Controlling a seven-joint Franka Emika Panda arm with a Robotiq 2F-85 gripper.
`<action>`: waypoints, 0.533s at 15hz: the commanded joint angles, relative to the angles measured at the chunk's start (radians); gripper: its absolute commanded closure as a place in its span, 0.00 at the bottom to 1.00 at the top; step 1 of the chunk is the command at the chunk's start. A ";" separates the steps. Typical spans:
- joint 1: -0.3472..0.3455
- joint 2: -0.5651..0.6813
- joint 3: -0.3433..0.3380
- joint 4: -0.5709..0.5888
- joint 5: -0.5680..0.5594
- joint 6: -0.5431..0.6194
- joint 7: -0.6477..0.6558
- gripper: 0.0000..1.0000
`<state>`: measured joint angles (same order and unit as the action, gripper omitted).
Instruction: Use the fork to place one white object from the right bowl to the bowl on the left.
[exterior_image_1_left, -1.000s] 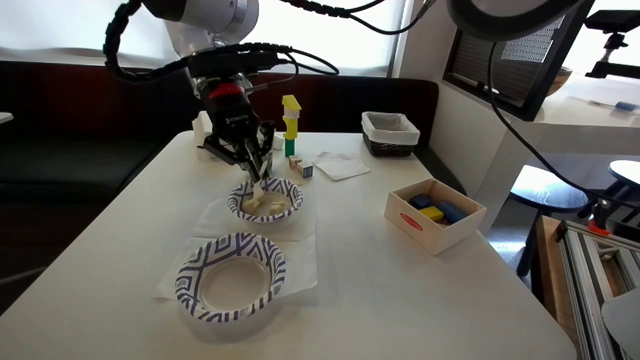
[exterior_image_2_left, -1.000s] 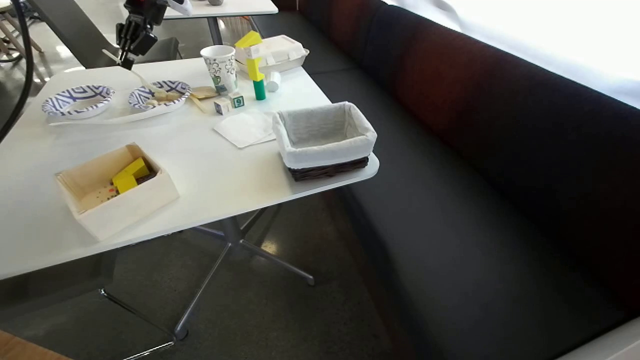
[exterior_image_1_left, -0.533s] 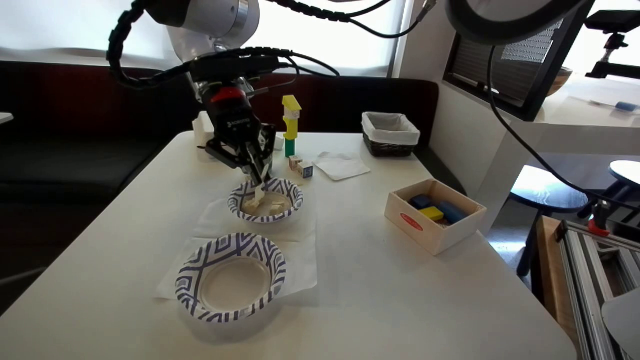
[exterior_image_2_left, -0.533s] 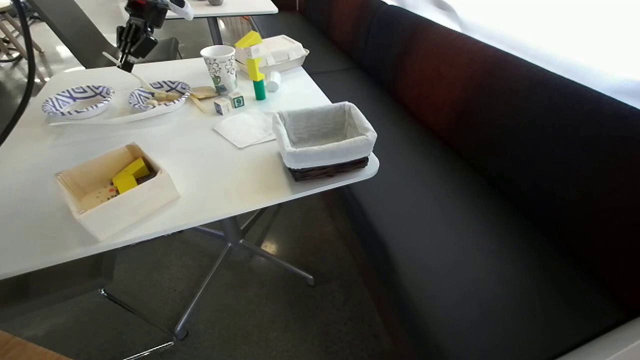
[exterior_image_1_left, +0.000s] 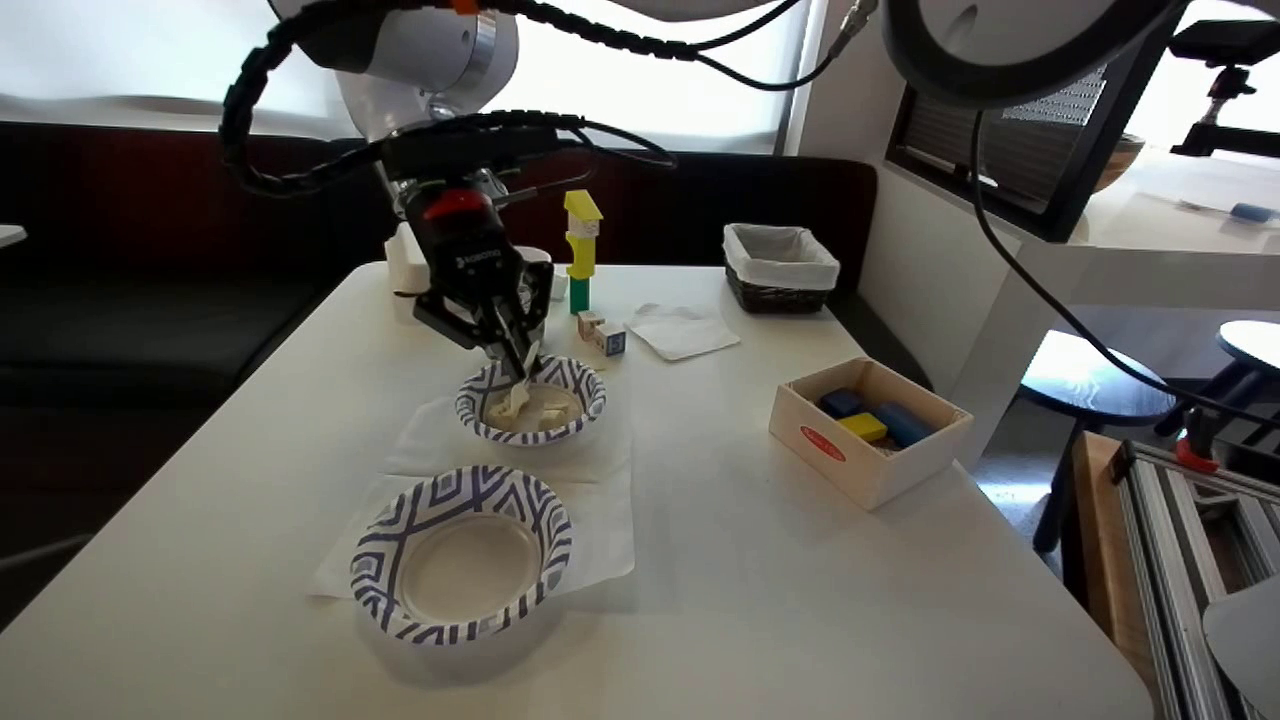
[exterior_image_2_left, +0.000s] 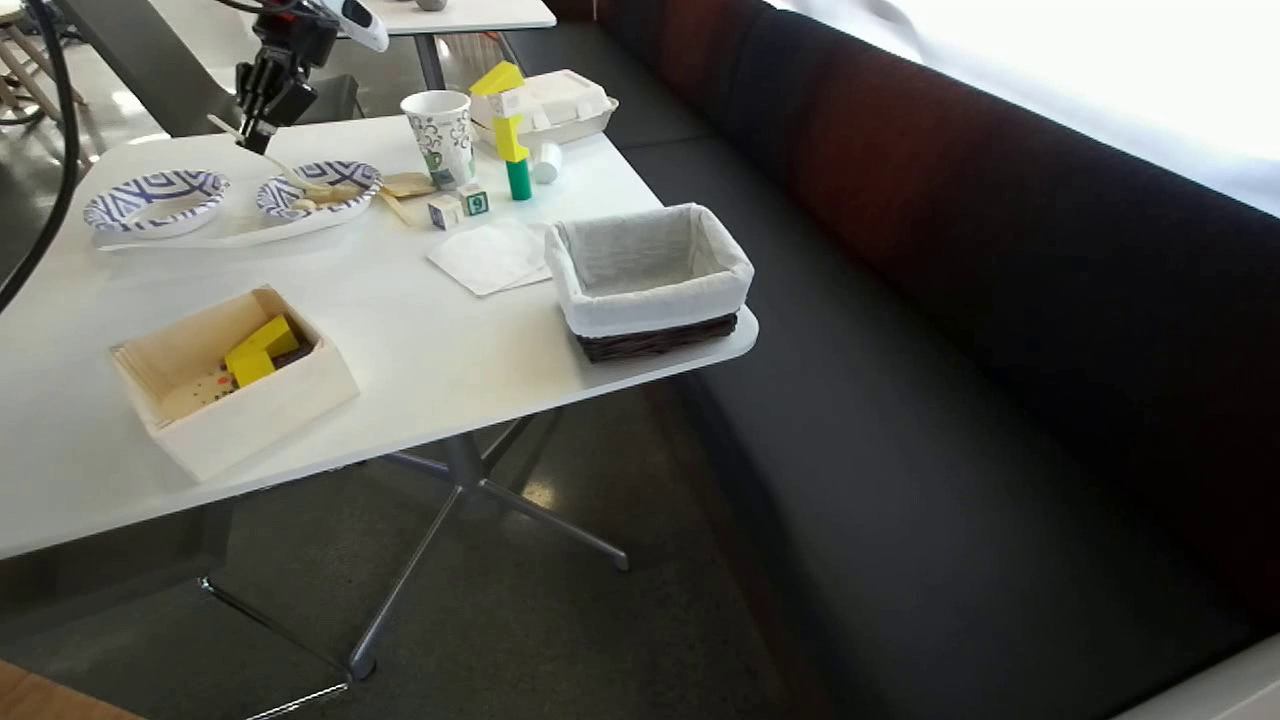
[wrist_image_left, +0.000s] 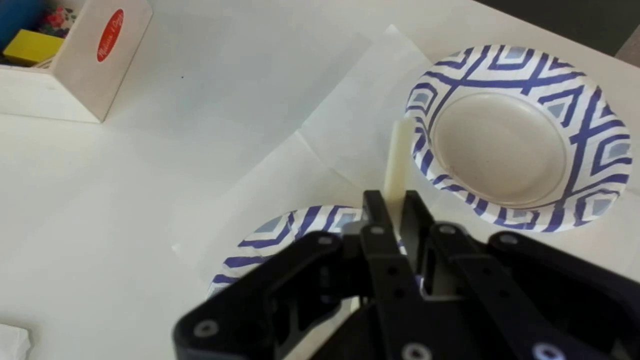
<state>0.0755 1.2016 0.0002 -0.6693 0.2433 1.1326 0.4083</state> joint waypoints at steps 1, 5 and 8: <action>-0.002 0.051 0.009 0.065 0.005 0.020 -0.013 0.97; -0.004 0.067 0.007 0.071 0.003 0.015 -0.015 0.97; -0.008 0.082 0.007 0.073 0.002 0.014 -0.019 0.97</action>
<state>0.0735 1.2233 0.0003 -0.6483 0.2433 1.1353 0.4059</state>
